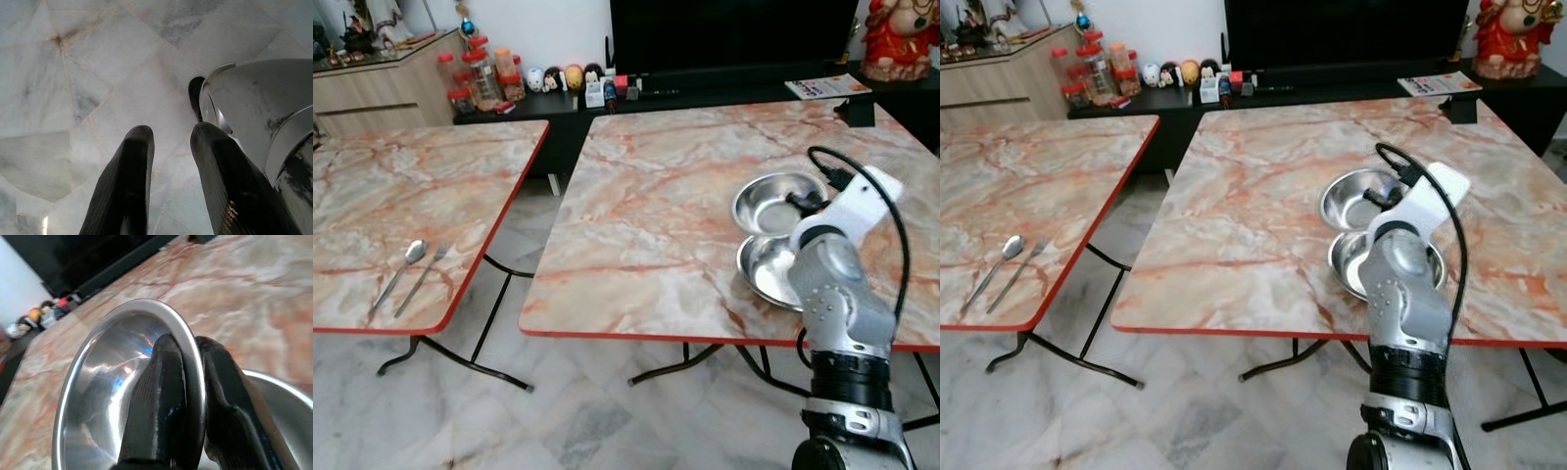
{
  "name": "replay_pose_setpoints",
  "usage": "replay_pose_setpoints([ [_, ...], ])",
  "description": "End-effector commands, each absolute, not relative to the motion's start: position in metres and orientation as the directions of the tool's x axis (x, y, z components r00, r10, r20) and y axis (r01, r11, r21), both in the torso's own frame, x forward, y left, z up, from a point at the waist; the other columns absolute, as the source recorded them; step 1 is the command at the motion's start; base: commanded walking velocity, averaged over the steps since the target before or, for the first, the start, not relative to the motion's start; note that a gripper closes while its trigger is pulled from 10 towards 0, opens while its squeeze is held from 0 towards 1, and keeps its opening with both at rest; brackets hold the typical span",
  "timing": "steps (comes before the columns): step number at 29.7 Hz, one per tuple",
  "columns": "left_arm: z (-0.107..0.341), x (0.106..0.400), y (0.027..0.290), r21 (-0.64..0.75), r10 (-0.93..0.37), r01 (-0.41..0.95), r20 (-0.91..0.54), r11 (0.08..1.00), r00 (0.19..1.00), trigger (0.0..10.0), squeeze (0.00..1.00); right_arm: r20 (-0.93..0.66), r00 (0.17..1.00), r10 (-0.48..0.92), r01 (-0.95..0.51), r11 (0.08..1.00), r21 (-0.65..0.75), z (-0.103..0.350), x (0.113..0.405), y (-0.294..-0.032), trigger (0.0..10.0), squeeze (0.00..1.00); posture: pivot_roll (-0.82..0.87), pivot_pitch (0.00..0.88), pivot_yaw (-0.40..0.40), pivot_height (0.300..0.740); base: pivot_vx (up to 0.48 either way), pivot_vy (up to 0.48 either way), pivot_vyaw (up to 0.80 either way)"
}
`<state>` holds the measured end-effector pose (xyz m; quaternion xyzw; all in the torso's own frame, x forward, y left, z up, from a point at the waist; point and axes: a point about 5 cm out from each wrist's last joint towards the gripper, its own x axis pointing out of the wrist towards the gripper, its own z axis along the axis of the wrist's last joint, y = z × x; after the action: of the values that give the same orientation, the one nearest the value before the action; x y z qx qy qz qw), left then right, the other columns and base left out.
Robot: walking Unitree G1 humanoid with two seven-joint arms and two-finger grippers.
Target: Setting the table
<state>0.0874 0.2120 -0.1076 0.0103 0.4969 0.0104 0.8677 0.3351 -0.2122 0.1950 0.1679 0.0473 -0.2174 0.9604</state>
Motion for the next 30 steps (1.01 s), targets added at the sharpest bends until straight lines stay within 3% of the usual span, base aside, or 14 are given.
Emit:
replay_pose_setpoints([
  [1,-0.107,0.085,0.218,0.043,0.038,-0.001,-0.868,0.999,0.495,10.0,0.0,-0.173,0.893,-0.416,0.45,0.846,0.286,0.198,0.329,-0.214,10.0,0.0,-0.15,0.019,0.1,0.736,0.0,0.0,0.0],
  [15,-0.106,0.087,0.221,0.048,0.035,0.013,-0.867,0.999,0.496,10.0,0.0,-0.332,0.834,-0.44,0.54,0.773,0.334,0.172,0.308,-0.213,10.0,0.0,-0.16,0.025,0.115,0.736,0.0,0.0,0.0],
  [30,-0.106,0.087,0.221,0.05,0.034,0.019,-0.868,0.999,0.496,10.0,0.0,-0.334,0.802,-0.496,0.594,0.72,0.358,0.161,0.312,-0.223,10.0,0.0,-0.16,0.023,0.119,0.736,0.0,0.0,0.0],
])
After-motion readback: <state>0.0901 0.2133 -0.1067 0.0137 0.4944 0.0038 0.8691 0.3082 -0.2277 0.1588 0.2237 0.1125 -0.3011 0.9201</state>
